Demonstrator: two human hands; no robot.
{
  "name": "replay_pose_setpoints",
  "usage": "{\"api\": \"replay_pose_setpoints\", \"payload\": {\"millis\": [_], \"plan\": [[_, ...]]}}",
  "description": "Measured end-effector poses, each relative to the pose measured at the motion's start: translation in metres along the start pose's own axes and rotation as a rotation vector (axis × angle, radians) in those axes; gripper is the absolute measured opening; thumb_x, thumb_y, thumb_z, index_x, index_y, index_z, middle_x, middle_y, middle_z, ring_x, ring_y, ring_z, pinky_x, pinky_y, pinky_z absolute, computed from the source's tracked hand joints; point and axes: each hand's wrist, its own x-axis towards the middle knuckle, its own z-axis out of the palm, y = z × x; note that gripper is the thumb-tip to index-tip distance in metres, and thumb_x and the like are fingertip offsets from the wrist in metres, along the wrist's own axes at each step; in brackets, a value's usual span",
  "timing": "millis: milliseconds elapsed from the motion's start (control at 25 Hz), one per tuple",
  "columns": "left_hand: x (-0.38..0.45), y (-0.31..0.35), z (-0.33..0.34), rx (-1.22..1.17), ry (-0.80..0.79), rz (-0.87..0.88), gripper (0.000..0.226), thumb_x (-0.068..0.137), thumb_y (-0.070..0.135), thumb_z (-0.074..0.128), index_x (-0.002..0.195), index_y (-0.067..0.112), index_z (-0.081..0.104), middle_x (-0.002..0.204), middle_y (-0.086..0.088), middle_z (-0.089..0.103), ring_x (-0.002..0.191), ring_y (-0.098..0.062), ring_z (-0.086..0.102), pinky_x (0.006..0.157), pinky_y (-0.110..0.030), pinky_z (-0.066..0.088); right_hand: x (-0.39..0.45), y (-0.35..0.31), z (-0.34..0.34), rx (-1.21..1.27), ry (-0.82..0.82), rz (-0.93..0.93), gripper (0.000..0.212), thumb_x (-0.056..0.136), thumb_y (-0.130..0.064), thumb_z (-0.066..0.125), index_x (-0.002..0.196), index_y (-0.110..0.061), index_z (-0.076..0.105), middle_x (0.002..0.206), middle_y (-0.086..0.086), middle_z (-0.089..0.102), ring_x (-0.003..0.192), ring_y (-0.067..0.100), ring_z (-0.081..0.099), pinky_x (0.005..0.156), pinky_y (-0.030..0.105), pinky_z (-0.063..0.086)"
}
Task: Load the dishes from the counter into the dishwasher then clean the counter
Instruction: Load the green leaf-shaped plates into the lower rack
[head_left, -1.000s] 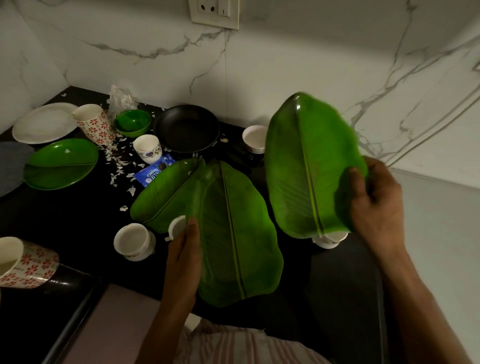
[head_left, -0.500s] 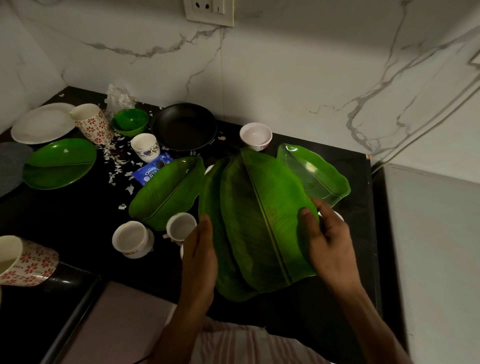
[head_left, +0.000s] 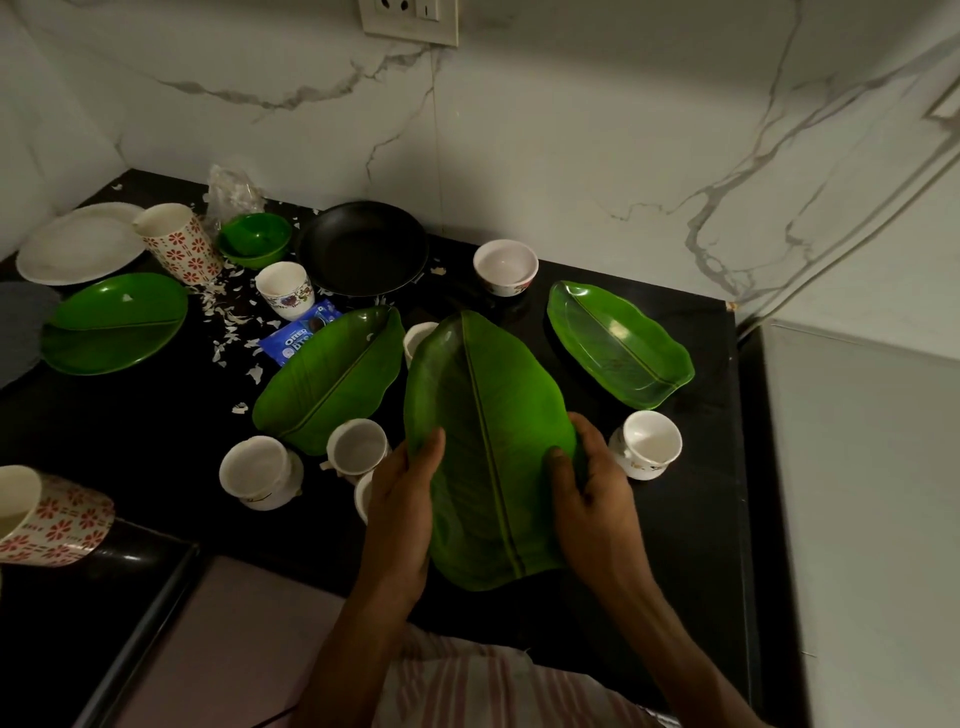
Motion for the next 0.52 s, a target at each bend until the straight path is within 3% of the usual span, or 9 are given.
{"api": "replay_pose_setpoints", "payload": {"millis": [120, 200, 280, 360, 440, 520], "plan": [[-0.003, -0.002, -0.005, -0.052, 0.023, 0.004, 0.022, 0.095, 0.019, 0.055, 0.113, 0.018, 0.066, 0.103, -0.002, 0.074, 0.091, -0.018, 0.071, 0.064, -0.028, 0.055, 0.023, -0.006, -0.023, 0.062, -0.026, 0.072, 0.022, 0.095, -0.027, 0.062, 0.116, -0.022, 0.061, 0.090, -0.009, 0.069, 0.080, 0.002, 0.064, 0.075, 0.025, 0.052], [-0.006, -0.004, -0.009, -0.080, 0.038, -0.013, 0.022, 0.095, 0.018, 0.054, 0.115, 0.019, 0.065, 0.106, -0.003, 0.073, 0.095, -0.020, 0.070, 0.069, -0.030, 0.055, 0.060, 0.004, -0.053, 0.074, 0.171, 0.109, 0.017, 0.092, -0.027, 0.065, 0.108, -0.020, 0.065, 0.088, -0.001, 0.070, 0.081, 0.013, 0.065, 0.079, 0.035, 0.052], [-0.010, -0.004, -0.011, -0.091, 0.043, -0.030, 0.023, 0.095, 0.019, 0.055, 0.116, 0.021, 0.066, 0.109, -0.005, 0.073, 0.099, -0.024, 0.069, 0.078, -0.036, 0.054, 0.108, 0.036, -0.088, -0.098, 0.359, 0.203, 0.033, 0.089, -0.033, 0.066, 0.116, -0.013, 0.062, 0.100, 0.003, 0.068, 0.092, 0.021, 0.066, 0.088, 0.041, 0.053], [-0.012, -0.006, -0.013, -0.098, 0.051, -0.035, 0.021, 0.094, 0.019, 0.057, 0.112, 0.022, 0.067, 0.108, -0.005, 0.073, 0.100, -0.026, 0.069, 0.083, -0.039, 0.053, 0.145, 0.074, -0.111, -0.187, 0.396, 0.399, 0.057, 0.080, -0.043, 0.066, 0.124, -0.008, 0.056, 0.107, 0.008, 0.067, 0.095, 0.028, 0.066, 0.090, 0.047, 0.054], [-0.014, -0.006, -0.013, -0.090, 0.059, -0.045, 0.017, 0.092, 0.018, 0.058, 0.106, 0.024, 0.068, 0.107, -0.005, 0.073, 0.098, -0.026, 0.068, 0.082, -0.039, 0.053, 0.167, 0.105, -0.118, -0.062, 0.357, 0.560, 0.051, 0.080, -0.038, 0.067, 0.112, 0.000, 0.058, 0.098, 0.016, 0.065, 0.079, 0.030, 0.065, 0.071, 0.046, 0.059], [-0.017, -0.007, -0.013, -0.083, 0.063, -0.054, 0.015, 0.092, 0.017, 0.059, 0.102, 0.024, 0.067, 0.105, -0.006, 0.073, 0.097, -0.026, 0.068, 0.081, -0.039, 0.053, 0.179, 0.115, -0.114, 0.074, 0.340, 0.627, 0.024, 0.086, -0.020, 0.069, 0.086, 0.001, 0.057, 0.086, 0.017, 0.058, 0.061, 0.025, 0.058, 0.041, 0.029, 0.053]]}}
